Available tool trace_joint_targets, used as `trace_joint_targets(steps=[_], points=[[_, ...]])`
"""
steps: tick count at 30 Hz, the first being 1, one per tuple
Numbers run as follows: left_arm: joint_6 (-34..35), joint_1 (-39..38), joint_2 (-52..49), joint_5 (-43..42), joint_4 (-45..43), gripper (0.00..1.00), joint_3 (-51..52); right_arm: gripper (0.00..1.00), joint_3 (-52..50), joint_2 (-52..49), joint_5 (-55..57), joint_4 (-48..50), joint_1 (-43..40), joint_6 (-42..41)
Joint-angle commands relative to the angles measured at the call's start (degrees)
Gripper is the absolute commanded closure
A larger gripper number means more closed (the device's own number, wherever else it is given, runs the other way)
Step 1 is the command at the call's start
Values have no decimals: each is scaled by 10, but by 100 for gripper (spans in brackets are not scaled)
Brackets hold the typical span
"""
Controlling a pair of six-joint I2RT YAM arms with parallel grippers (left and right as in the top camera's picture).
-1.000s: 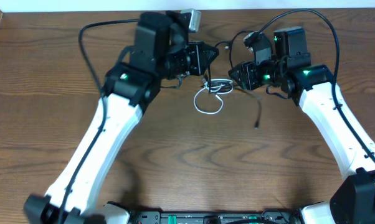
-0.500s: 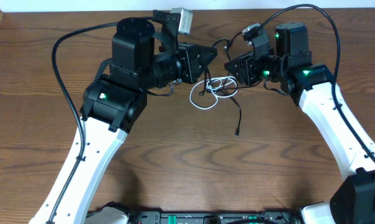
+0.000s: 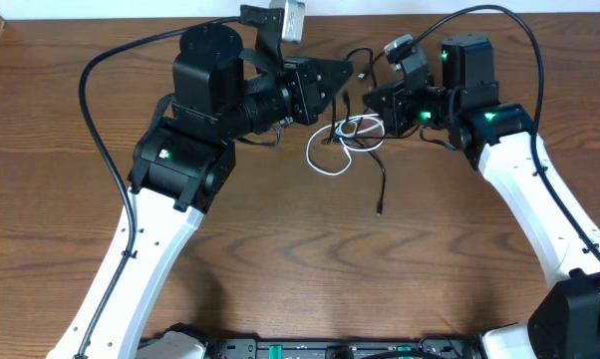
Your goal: Untangle cables
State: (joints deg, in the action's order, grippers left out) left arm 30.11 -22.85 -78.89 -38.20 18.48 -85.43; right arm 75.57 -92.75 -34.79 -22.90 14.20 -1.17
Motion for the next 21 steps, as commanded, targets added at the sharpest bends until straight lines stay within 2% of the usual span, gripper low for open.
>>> trace_joint_targets(steps=[1, 6, 12, 16, 21], points=[[-18, 8, -1, 39, 36, 92, -22, 99, 0, 5, -4, 6, -4, -16], [-27, 9, -29, 153, 131, 92, -21, 99, 5, 59, -25, 6, -36, -35], [-50, 9, -87, 223, 162, 93, -21, 99, 5, 159, -7, -5, -85, -99], [-50, 9, -118, 229, 162, 92, -21, 99, 5, 210, 126, -47, -112, -164], [-61, 9, -131, 282, 178, 92, -21, 99, 5, 220, 262, -107, -133, -173]])
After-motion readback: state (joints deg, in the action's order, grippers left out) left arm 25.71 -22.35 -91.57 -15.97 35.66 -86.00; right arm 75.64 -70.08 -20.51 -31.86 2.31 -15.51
